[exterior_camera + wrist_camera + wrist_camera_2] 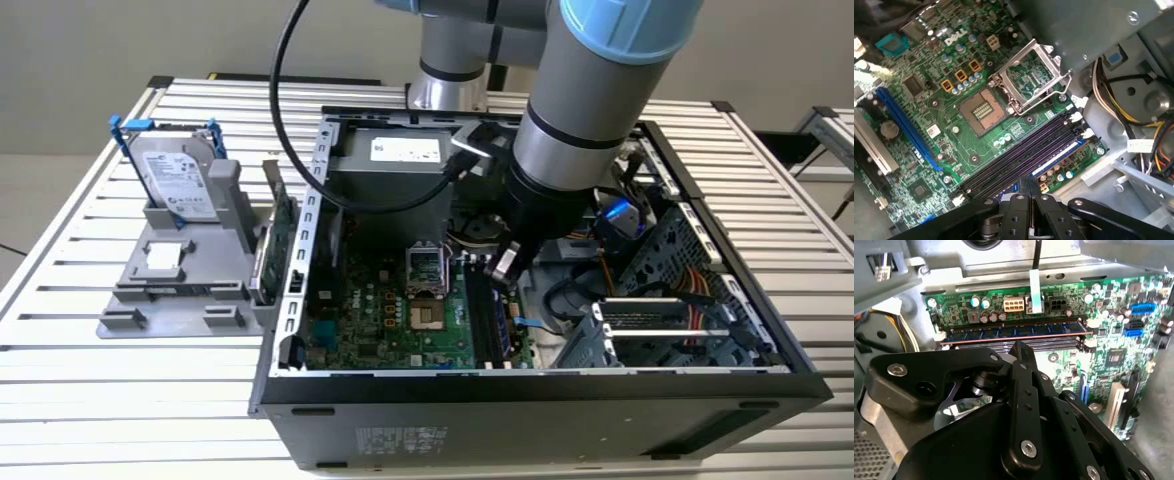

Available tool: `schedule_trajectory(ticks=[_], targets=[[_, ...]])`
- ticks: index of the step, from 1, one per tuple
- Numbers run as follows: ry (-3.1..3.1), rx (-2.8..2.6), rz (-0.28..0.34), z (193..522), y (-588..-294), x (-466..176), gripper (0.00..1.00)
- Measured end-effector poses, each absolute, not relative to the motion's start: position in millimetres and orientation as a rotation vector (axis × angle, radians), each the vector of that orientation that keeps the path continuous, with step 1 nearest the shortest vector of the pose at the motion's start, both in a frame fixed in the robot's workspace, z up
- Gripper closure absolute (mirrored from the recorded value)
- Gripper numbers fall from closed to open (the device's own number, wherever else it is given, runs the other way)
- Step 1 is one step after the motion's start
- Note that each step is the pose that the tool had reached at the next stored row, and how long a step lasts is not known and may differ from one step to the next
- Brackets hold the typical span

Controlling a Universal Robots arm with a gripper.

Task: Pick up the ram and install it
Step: 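Press down the ram until it locks into place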

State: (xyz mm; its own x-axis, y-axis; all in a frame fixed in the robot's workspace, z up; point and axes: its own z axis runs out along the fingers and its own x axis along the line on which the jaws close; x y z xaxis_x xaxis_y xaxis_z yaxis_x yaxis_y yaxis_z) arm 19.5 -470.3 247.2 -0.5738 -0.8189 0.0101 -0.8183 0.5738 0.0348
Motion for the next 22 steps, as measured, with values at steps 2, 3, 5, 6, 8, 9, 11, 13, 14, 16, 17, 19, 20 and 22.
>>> schedule_trajectory(ticks=[2, 3, 5, 6, 8, 9, 11, 13, 14, 16, 17, 19, 20, 22], targets=[[-2.742, 1.481, -0.042, 247.2, -470.3, 19.5, 1.00], [-2.730, 1.503, -0.042, 247.2, -470.3, 19.5, 1.00], [-2.706, 1.547, -0.043, 247.1, -470.3, 19.5, 1.00], [-2.694, 1.567, -0.044, 247.1, -470.3, 19.5, 1.00], [-2.669, 1.610, -0.045, 247.0, -470.3, 19.5, 1.00], [-2.656, 1.632, -0.046, 247.0, -470.3, 19.5, 1.00], [-2.631, 1.671, -0.047, 246.9, -470.2, 19.5, 1.00], [-2.607, 1.710, -0.048, 246.9, -470.2, 19.5, 1.00], [-2.594, 1.729, -0.049, 246.8, -470.2, 19.6, 1.00], [-2.570, 1.766, -0.050, 246.7, -470.2, 19.5, 1.00], [-2.559, 1.782, -0.051, 246.7, -470.3, 19.5, 1.00], [-2.532, 1.820, -0.052, 246.6, -470.3, 19.5, 1.00], [-2.518, 1.839, -0.052, 246.6, -470.3, 19.5, 1.00], [-2.488, 1.881, -0.053, 246.5, -470.3, 19.5, 1.00]])
